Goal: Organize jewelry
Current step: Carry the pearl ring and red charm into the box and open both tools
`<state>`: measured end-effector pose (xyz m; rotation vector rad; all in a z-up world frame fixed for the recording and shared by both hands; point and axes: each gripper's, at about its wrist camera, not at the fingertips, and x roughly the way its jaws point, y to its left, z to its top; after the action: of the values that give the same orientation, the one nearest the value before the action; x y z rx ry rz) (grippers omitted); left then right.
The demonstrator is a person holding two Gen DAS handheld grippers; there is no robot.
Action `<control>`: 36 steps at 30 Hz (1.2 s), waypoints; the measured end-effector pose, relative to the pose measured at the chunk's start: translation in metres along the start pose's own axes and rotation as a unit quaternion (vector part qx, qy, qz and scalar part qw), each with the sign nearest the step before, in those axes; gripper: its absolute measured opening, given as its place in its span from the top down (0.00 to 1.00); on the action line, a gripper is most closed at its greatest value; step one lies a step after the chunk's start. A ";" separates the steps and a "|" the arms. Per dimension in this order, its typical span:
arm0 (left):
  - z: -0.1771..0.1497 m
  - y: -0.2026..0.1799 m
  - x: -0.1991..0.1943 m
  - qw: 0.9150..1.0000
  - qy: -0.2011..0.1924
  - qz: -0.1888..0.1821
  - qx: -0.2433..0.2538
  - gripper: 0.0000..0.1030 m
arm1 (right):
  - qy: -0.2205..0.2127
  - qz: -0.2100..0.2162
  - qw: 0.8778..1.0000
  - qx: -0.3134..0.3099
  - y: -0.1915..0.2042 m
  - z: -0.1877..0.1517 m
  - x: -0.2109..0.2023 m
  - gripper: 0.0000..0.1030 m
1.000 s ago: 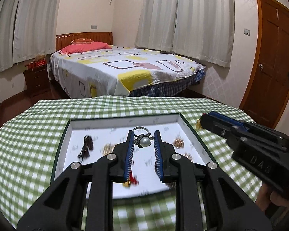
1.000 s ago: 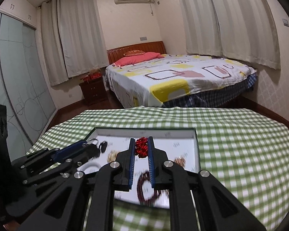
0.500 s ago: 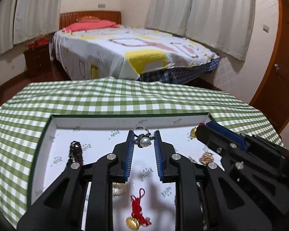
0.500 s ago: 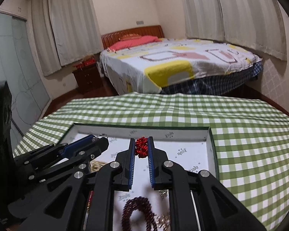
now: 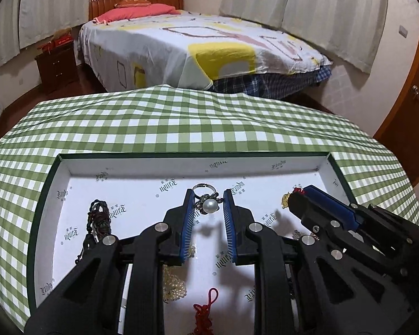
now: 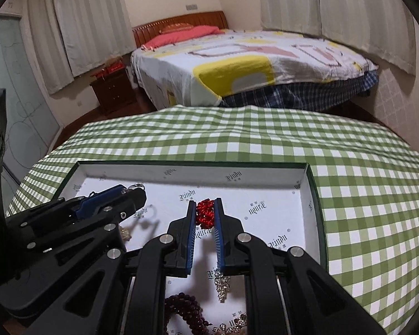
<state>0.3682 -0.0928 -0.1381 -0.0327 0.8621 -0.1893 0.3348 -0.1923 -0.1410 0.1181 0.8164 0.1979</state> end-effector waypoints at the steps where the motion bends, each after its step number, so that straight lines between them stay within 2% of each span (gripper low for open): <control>1: 0.001 0.000 0.002 1.000 0.005 0.002 -0.001 0.80 | 0.003 0.000 1.000 0.001 0.000 0.001 0.002 0.87; 12: 0.004 0.007 0.023 0.998 0.055 -0.002 -0.022 0.80 | 0.044 -0.003 0.999 -0.003 0.002 0.009 0.017 0.87; 18: 0.005 0.008 0.027 0.998 0.059 0.001 -0.026 0.80 | 0.053 -0.003 0.999 -0.001 0.002 0.009 0.021 0.87; 21: 0.005 0.008 0.027 0.998 0.058 0.004 -0.026 0.74 | 0.058 -0.001 0.998 0.001 0.001 0.009 0.023 0.86; 24: 0.005 0.012 0.026 0.998 0.058 0.003 -0.035 0.70 | 0.059 -0.002 0.998 0.012 -0.003 0.010 0.023 0.79; 27: 0.004 0.019 0.023 0.998 0.051 0.014 -0.045 0.56 | 0.052 -0.007 0.998 0.019 -0.006 0.010 0.021 0.71; 29: 0.004 0.022 0.019 0.998 0.044 0.019 -0.049 0.48 | 0.047 -0.013 0.999 0.020 -0.008 0.010 0.018 0.61; 36: 0.001 0.031 -0.003 0.998 0.015 0.023 -0.049 0.33 | 0.017 -0.030 0.999 0.012 -0.006 0.007 -0.001 0.44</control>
<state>0.3721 -0.0616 -0.1381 -0.1027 0.9002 -0.1041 0.3403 -0.1983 -0.1365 0.1127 0.8542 0.1340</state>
